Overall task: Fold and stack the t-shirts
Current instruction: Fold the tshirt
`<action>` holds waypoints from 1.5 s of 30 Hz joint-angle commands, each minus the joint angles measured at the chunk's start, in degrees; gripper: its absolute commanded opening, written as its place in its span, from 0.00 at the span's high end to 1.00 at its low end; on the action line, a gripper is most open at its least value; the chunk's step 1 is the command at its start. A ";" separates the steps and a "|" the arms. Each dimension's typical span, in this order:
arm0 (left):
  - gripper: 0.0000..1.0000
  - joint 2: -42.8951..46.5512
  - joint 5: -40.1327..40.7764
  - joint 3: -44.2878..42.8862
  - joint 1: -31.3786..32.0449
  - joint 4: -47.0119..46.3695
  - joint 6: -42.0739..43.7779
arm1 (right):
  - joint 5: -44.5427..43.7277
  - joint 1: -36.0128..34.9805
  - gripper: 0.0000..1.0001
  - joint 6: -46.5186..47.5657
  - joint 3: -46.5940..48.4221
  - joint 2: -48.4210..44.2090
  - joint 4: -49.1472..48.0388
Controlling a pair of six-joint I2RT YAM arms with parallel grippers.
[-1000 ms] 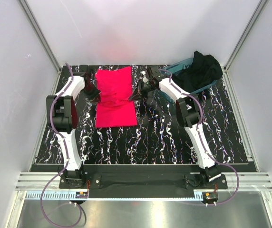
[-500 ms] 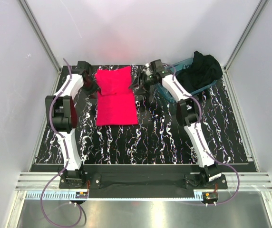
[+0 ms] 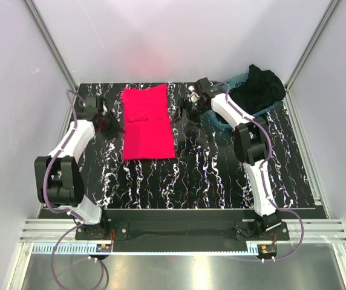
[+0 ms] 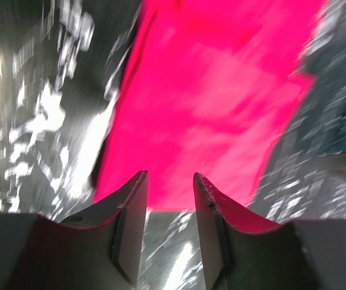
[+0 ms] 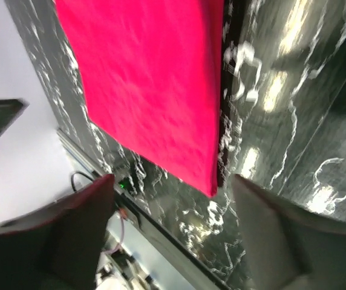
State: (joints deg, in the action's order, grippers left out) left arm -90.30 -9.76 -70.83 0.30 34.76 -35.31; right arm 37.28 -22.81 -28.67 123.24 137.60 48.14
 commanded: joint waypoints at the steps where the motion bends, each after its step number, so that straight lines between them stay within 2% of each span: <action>1: 0.59 2.67 -3.60 6.73 0.06 -3.03 4.36 | -0.63 -1.71 0.26 3.35 -5.45 -5.93 -0.94; 3: 0.63 3.99 -7.00 9.20 0.06 -5.66 6.21 | 1.64 -3.20 0.54 3.01 -10.28 -7.34 -3.82; 4: 0.66 4.08 -8.51 11.04 -0.03 -6.72 6.39 | 2.27 -3.82 0.72 2.39 -12.04 -7.61 -5.32; 6: 0.69 3.21 -10.62 12.64 -0.03 -8.92 5.61 | 3.85 -6.70 0.80 1.60 -14.43 -7.70 -7.52; 12: 0.76 -0.05 -9.06 14.40 -0.03 -11.21 4.37 | 5.61 -11.38 0.93 -0.16 -15.48 -4.54 -11.47; 19: 0.76 -4.53 -2.90 15.01 -0.03 -8.05 3.85 | 4.03 -11.65 0.93 0.80 -16.63 -2.34 -11.93; 22: 0.78 -6.46 -1.32 16.42 -0.03 -5.77 2.44 | 2.98 -11.47 0.93 1.51 -19.43 -2.16 -12.80; 26: 0.82 -6.56 1.57 19.32 0.06 -4.10 2.00 | 1.40 -10.33 0.94 0.54 -27.67 -3.83 -15.35; 28: 0.83 -5.42 1.85 21.59 0.14 -3.74 1.74 | 0.17 -10.41 0.95 0.98 -31.02 -6.10 -16.05; 34: 0.83 -0.93 4.22 27.58 1.64 -1.81 -0.98 | -0.98 -10.41 0.95 -2.53 -49.04 -15.06 -24.40; 38: 0.83 3.11 3.96 30.92 6.89 -0.75 -4.23 | -0.98 -11.20 0.96 -5.43 -60.54 -21.57 -29.85; 42: 0.79 10.57 4.22 33.82 9.90 0.74 -8.01 | -3.43 -11.56 0.94 -4.83 -64.53 -29.39 -28.03; 45: 0.75 18.48 8.78 33.22 9.90 5.21 -8.72 | -6.51 -11.38 0.88 -1.85 -61.12 -33.44 -23.72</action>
State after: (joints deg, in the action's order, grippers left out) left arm -77.87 -7.22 -38.09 10.39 30.83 -41.93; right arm 37.41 -33.98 -33.76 59.22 109.12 23.05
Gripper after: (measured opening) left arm 0.244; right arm 0.097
